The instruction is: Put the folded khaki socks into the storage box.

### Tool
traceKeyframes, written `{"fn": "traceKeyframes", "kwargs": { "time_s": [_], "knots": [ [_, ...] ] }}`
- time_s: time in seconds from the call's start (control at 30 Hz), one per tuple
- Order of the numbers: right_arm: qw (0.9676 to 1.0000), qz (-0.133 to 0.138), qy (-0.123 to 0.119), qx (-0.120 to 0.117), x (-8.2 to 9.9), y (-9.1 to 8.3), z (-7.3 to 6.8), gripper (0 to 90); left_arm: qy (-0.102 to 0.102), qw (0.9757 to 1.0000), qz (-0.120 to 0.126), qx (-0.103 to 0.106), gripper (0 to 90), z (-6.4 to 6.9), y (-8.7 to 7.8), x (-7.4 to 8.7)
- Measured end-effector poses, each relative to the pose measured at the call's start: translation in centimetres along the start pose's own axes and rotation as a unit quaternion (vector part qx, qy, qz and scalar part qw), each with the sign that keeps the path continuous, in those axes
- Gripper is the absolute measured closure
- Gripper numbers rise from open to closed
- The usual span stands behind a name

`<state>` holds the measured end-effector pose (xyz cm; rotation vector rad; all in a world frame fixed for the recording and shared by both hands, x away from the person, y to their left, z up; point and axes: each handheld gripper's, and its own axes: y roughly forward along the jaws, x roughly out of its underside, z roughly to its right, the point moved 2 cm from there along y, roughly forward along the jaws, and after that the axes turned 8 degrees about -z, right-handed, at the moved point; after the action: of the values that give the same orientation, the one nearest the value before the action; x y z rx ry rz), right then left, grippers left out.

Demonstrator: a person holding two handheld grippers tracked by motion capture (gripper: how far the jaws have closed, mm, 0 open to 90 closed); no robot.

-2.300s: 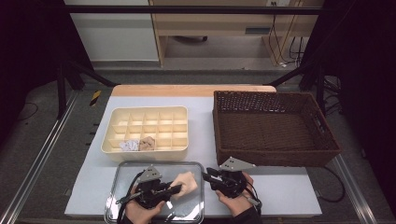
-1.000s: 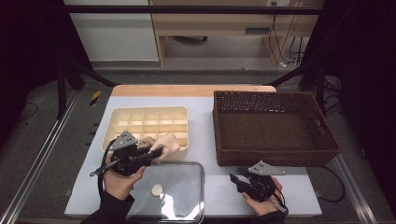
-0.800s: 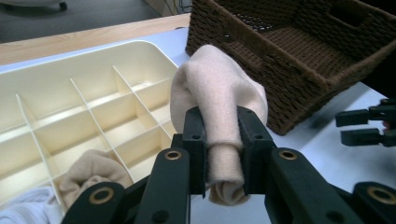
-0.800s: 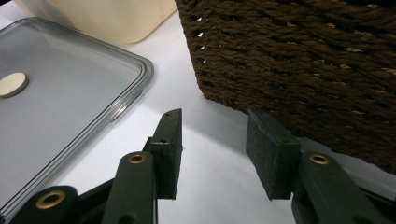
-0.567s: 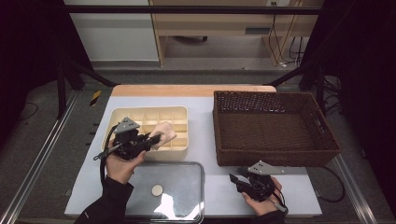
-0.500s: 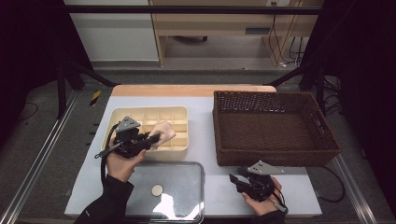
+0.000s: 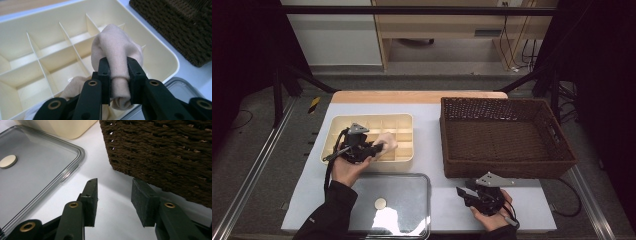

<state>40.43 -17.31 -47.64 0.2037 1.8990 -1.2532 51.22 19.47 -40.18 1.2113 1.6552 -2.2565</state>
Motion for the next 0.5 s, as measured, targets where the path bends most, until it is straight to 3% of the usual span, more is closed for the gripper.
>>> {"fn": "traceKeyframes", "kwargs": {
  "time_s": [0.2,0.3,0.5],
  "knots": [
    [1.0,-0.005,0.001,-0.003,0.0,0.2,-0.1,57.4,0.0,0.9998,-0.021,0.002,75.0,-0.8,0.3,0.8],
    [1.0,-0.005,-0.001,-0.002,-0.1,0.3,0.0,57.4,0.012,0.9993,-0.036,-0.001,74.9,-0.7,0.6,0.9],
    [1.0,-0.008,0.004,-0.004,-0.1,0.4,0.2,57.4,0.017,0.9984,-0.054,0.004,75.0,-0.4,1.4,0.8]
  ]
}}
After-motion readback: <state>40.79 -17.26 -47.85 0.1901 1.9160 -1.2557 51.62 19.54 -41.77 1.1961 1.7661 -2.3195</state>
